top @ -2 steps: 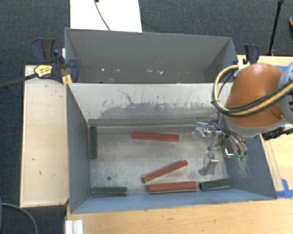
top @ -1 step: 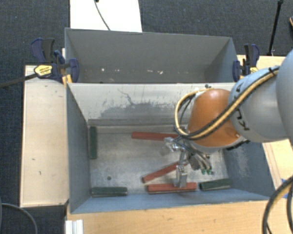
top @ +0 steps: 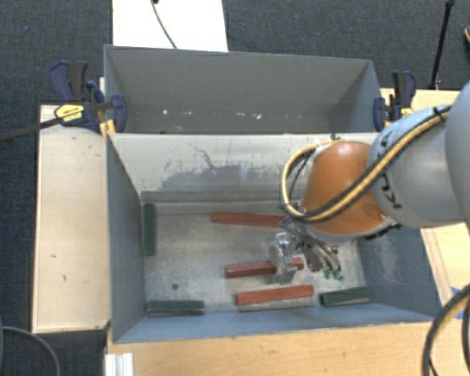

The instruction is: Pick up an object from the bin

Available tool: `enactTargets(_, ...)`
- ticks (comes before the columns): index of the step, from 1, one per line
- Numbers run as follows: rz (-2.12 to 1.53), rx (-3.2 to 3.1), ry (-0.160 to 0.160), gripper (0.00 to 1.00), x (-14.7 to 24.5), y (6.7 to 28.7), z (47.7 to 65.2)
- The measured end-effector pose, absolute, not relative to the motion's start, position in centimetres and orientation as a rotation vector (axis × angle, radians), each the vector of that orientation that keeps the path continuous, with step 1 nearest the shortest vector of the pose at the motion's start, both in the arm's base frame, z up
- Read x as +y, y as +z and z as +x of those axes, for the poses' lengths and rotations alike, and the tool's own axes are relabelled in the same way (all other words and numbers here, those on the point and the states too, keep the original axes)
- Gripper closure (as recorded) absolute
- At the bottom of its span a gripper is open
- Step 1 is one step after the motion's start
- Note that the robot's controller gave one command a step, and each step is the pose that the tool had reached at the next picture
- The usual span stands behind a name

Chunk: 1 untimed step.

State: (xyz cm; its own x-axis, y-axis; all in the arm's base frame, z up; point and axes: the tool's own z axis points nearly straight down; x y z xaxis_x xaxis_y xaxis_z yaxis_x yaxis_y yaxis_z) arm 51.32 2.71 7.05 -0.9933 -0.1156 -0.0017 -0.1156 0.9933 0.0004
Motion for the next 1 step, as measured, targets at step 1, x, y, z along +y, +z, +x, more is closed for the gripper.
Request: enactTargets(1, -0.231, 3.122, 0.003, 1.0, 8.38, 23.1, 50.36)
